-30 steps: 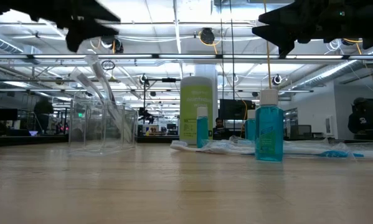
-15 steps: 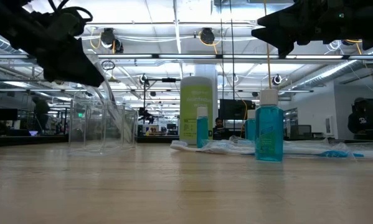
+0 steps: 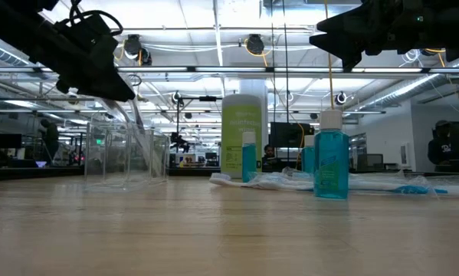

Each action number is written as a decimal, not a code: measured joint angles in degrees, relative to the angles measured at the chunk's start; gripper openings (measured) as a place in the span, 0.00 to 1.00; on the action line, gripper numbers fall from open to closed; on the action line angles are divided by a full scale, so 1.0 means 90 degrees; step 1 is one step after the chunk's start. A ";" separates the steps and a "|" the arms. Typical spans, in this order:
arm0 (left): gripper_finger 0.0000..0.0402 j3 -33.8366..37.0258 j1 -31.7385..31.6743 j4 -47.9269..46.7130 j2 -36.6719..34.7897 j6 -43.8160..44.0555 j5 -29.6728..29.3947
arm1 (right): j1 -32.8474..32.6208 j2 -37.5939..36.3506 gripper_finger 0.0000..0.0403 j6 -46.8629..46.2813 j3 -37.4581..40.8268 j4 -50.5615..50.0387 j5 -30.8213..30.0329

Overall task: Pick & Place toothbrushing station
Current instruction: Put the purple toothbrush into the transparent organizer

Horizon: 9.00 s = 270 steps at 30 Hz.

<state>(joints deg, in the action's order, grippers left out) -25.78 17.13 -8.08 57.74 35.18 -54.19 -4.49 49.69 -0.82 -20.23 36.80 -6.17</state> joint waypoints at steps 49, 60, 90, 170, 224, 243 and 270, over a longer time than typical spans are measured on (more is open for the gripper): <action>0.32 -0.0002 0.0159 0.3816 -0.0590 -0.2545 0.1019 | -0.0104 0.4158 0.46 -0.2191 -0.1418 -0.3999 -0.1027; 0.32 -0.0002 0.0140 0.3713 -0.0590 -0.2539 0.1017 | -0.0112 0.4211 0.20 -0.2166 -0.1413 -0.4196 -0.0960; 0.32 0.0000 0.0020 0.3828 -0.0408 -0.2220 0.1426 | -0.0107 0.1748 0.03 -0.0184 -0.1377 -0.2010 -0.0895; 0.03 -0.0936 -0.0093 0.4017 0.0862 -0.3333 -0.0123 | -0.0085 0.0357 0.24 0.0185 -0.1396 -0.3128 -0.0660; 0.03 0.0627 -0.0814 0.3627 0.1496 0.1374 -0.0114 | -0.0090 0.0488 0.23 -0.0029 -0.1389 -0.3135 -0.0639; 0.11 0.0627 -0.0985 0.3780 0.1864 0.1325 0.0206 | -0.0092 0.0488 0.23 -0.0029 -0.1389 -0.3123 -0.0639; 0.69 0.0625 -0.0903 0.4921 0.1301 -0.0472 0.0201 | -0.0090 0.0488 0.23 -0.0029 -0.1389 -0.3121 -0.0635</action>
<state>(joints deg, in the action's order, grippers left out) -20.15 9.01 36.21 69.44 30.93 -52.38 -5.31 54.08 -1.08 -32.73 8.71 -11.89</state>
